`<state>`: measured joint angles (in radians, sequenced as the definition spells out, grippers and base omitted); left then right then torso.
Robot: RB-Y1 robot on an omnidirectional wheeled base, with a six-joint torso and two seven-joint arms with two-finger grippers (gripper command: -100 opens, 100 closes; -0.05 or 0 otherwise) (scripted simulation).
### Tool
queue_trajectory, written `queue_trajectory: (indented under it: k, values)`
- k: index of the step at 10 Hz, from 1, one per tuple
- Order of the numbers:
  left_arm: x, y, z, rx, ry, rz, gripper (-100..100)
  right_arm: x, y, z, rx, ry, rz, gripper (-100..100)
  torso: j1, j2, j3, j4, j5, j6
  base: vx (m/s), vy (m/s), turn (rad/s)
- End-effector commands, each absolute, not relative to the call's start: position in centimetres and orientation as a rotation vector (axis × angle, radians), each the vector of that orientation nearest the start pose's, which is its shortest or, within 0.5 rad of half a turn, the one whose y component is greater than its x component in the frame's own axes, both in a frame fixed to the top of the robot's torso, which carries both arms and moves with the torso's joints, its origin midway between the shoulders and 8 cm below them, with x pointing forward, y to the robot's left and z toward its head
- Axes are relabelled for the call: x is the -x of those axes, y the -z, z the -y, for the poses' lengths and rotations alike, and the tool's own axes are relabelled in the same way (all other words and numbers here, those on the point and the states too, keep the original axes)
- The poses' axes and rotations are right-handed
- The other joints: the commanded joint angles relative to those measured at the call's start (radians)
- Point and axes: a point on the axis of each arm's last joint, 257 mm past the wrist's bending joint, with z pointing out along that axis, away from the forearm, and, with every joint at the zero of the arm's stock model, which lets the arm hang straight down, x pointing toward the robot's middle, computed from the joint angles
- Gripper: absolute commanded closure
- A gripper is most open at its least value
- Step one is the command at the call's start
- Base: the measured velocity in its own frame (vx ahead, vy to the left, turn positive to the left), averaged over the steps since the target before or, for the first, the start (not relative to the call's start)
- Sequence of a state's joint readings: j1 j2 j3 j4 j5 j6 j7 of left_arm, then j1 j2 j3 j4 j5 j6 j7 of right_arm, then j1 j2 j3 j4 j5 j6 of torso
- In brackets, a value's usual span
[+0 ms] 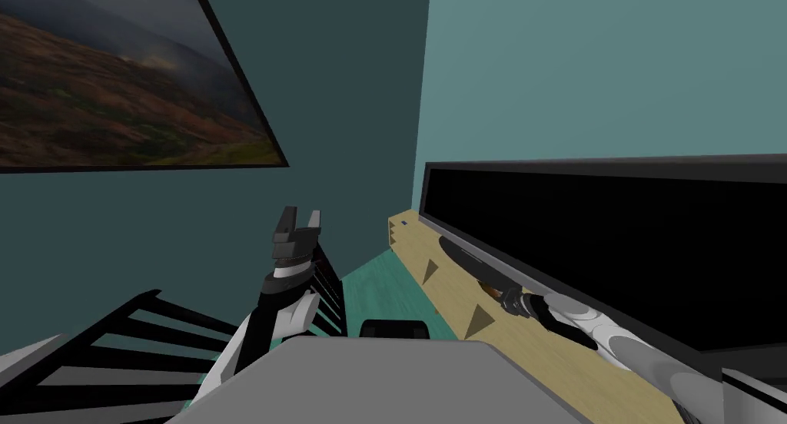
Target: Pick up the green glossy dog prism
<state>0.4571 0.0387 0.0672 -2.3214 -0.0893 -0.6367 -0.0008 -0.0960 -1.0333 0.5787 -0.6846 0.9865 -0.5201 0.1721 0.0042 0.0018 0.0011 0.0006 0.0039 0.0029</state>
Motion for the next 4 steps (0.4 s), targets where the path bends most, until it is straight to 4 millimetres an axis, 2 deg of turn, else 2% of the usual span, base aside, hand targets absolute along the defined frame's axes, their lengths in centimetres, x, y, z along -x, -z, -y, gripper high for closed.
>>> queue_trajectory:
  k: [1,3,4]
  values:
    - [-31.07,-7.80,-26.82,0.387,1.243,-0.548,0,-31.84,45.76,59.57,0.826,0.242,-2.524,100,0.000,0.000,0.000,0.000,0.000,0.000,0.019,0.023,-0.187]
    - [-31.07,-7.80,-26.82,0.387,1.243,-0.548,0,-31.61,45.85,59.72,0.829,0.243,-2.528,100,0.000,0.000,0.000,0.000,0.000,-0.002,0.003,0.005,-0.008]
    - [-31.07,-7.80,-26.82,0.387,1.243,-0.548,0,-31.63,45.85,59.71,0.830,0.243,-2.528,0,-0.001,0.001,0.000,0.000,0.000,-0.002,0.000,0.000,0.000]
